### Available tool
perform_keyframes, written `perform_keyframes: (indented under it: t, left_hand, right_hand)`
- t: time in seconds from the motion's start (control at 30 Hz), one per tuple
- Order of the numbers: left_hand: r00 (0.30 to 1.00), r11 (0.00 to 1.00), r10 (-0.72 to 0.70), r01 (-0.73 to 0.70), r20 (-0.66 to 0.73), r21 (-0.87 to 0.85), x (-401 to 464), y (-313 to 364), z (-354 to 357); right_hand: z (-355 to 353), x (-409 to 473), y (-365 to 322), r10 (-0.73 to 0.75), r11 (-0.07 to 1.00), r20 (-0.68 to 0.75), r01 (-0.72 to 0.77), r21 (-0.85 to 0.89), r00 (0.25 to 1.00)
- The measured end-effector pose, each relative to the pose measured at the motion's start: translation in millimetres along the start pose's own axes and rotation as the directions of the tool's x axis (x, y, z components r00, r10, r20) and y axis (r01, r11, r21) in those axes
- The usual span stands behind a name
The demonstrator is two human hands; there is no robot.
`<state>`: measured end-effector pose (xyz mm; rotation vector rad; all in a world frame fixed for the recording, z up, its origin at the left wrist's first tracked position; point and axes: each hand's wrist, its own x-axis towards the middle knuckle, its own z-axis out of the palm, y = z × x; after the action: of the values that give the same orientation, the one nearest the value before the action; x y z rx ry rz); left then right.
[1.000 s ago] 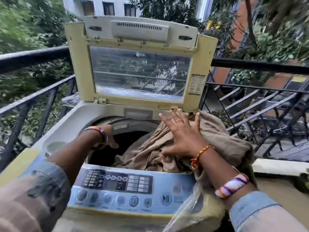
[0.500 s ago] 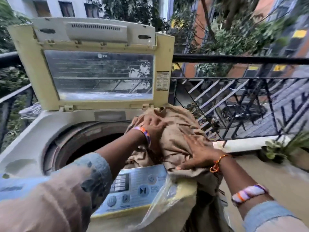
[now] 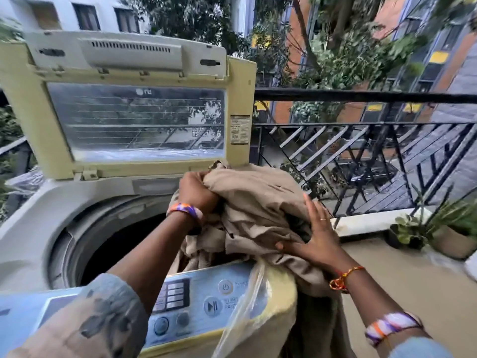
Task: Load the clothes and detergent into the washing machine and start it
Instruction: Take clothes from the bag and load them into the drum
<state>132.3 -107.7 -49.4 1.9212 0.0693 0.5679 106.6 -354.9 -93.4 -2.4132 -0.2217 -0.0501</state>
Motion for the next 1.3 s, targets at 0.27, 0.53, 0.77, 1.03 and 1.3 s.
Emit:
perform_keyframes:
  t: [0.27, 0.53, 0.77, 1.03, 1.3]
  left_hand:
    - [0.981, 0.849, -0.061, -0.046, -0.183, -0.527, 13, 37, -54]
    - [0.906, 0.93, -0.356, 0.367, -0.23, 0.006, -2, -33, -125]
    - [0.703, 0.537, -0.675, 0.261, 0.224, 0.802, -29, -80, -155]
    - [0.761, 0.669, -0.591, 0.279, 0.266, 0.689, -21, -64, -134]
    - [0.813, 0.648, -0.391, -0.09, 0.432, 0.756, -7, -27, -72]
  right_hand:
    - [-7, 32, -83, -0.246, 0.969, -0.332, 0.243, -0.052, 0.91]
    - [53, 65, -139, -0.377, 0.882, 0.035, 0.371, -0.29, 0.926]
    - [127, 62, -133, -0.396, 0.592, 0.431, 0.584, -0.556, 0.811]
    - [117, 75, -142, -0.47, 0.758, 0.471, 0.615, -0.217, 0.746]
    - [43, 89, -107, -0.285, 0.907, 0.223, 0.338, -0.25, 0.932]
